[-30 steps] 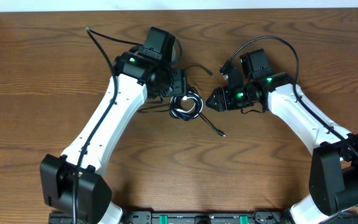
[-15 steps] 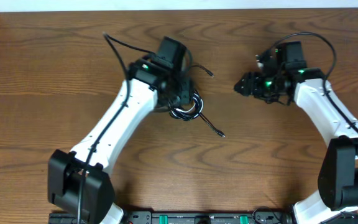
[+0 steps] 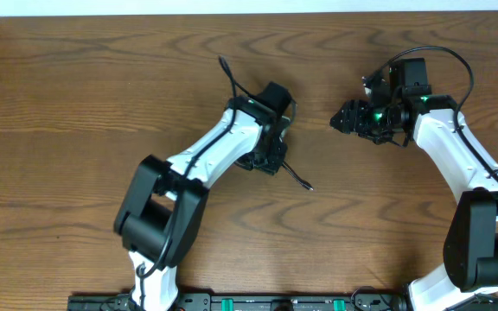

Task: Untangle cables

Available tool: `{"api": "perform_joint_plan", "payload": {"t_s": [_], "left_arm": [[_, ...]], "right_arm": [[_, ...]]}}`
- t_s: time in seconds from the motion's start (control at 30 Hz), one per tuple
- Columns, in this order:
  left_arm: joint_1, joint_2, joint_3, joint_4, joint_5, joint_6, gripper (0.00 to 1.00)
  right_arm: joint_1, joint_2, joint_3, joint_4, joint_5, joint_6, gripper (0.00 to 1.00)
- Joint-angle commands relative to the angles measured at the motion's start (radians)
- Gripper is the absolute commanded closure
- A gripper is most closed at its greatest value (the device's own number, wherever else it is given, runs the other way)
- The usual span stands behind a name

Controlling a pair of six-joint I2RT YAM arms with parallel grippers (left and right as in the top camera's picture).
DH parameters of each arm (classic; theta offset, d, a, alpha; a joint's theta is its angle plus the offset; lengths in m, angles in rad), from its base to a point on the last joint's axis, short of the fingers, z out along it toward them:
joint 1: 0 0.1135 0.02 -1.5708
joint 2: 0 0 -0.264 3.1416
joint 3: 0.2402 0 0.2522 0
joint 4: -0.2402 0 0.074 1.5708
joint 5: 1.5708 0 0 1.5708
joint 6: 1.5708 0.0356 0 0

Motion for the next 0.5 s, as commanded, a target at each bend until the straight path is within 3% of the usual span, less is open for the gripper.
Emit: {"api": "perform_joint_plan", "payload": {"t_s": [0.0, 0.33, 0.47], "left_arm": [[-0.003, 0.033, -0.007, 0.013, -0.072, 0.055, 0.6], [-0.003, 0.039, -0.01, 0.111, -0.083, 0.055, 0.6], [-0.003, 0.055, -0.026, 0.132, -0.098, 0.055, 0.66]], "right_arm": [[0.003, 0.002, 0.019, -0.002, 0.005, -0.012, 0.32], [0.003, 0.002, 0.019, -0.002, 0.005, -0.012, 0.3], [0.003, 0.002, 0.019, -0.002, 0.005, -0.012, 0.29]]}}
